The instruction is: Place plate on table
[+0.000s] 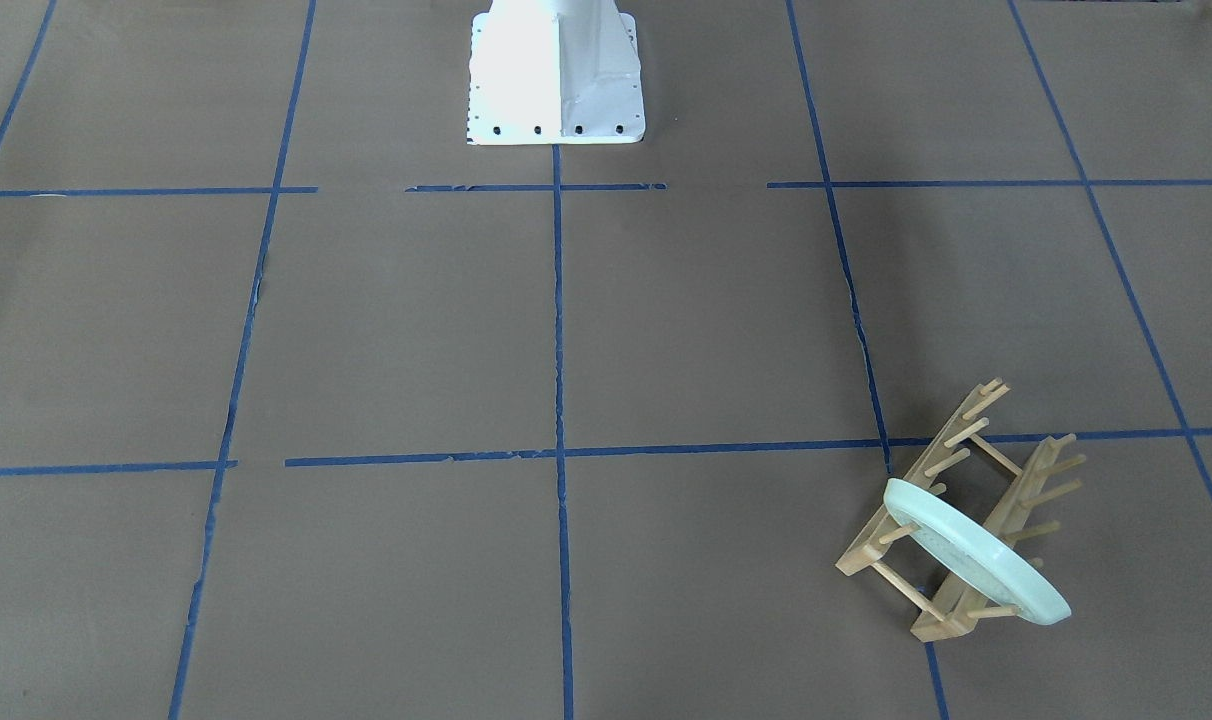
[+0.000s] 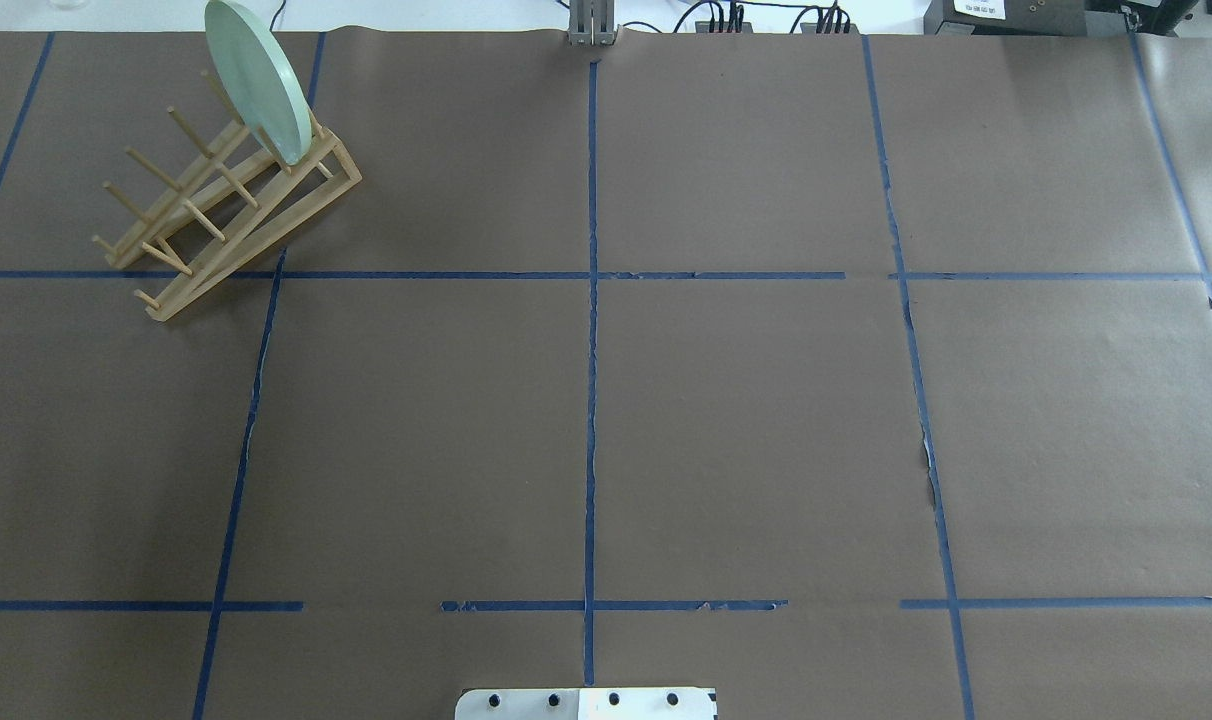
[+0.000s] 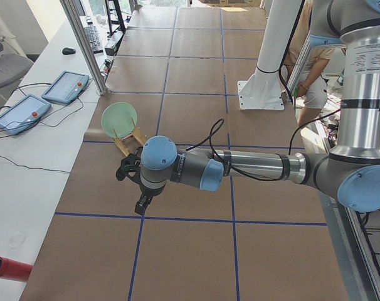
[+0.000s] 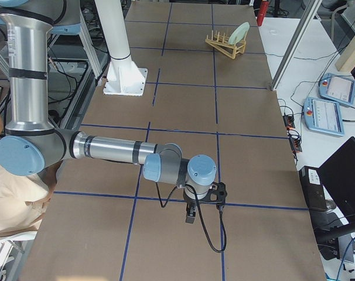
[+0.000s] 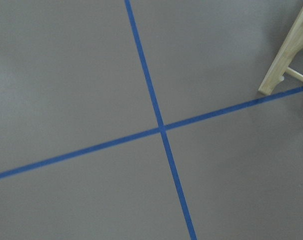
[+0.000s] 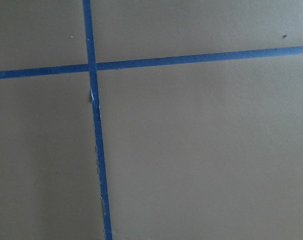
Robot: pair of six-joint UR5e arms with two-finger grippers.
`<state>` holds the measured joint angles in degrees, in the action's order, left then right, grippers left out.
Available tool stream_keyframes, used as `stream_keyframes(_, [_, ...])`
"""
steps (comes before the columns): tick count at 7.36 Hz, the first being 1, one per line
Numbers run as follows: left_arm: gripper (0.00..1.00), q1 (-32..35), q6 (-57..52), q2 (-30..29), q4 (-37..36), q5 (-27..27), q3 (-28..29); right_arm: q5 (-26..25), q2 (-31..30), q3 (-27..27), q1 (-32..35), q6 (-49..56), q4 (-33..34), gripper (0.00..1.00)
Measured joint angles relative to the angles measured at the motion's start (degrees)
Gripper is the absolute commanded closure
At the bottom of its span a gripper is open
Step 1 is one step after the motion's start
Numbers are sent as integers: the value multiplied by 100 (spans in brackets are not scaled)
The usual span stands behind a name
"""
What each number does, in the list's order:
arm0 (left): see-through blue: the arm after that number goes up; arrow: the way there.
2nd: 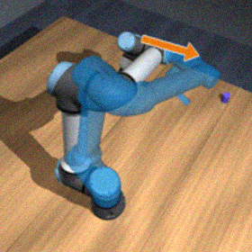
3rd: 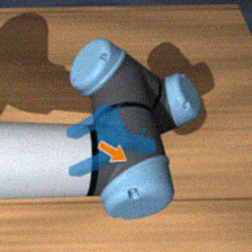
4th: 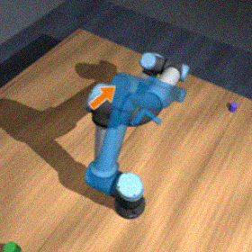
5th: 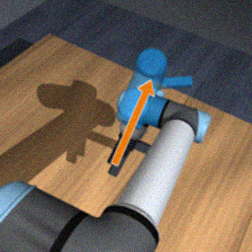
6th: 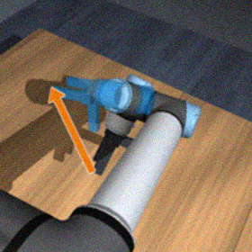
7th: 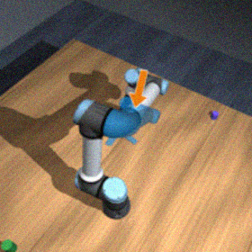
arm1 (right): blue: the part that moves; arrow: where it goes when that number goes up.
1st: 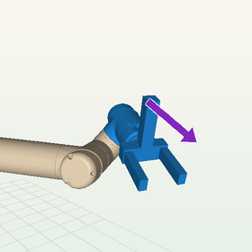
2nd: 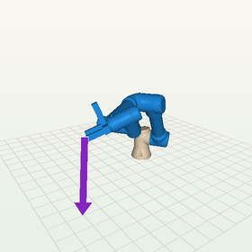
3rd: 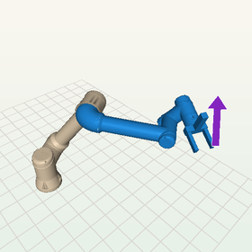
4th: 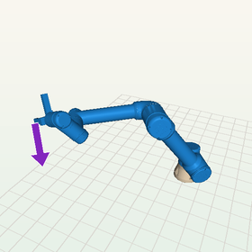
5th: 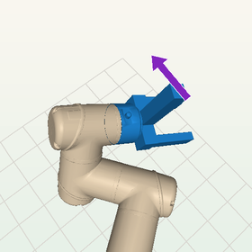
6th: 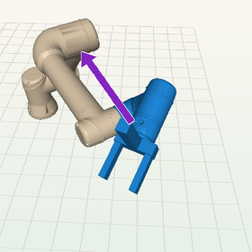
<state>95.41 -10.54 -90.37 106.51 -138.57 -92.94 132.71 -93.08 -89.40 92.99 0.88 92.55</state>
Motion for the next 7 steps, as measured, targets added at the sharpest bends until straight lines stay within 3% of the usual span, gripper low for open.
stream_keyframes(4, [0,-149,3349,-673,1574,-1002,283,0,0,0,0,0,0,0])
stream_keyframes(7, [2,-768,6471,-1420,2635,-1132,479,0,0,1,0,0,0,0])
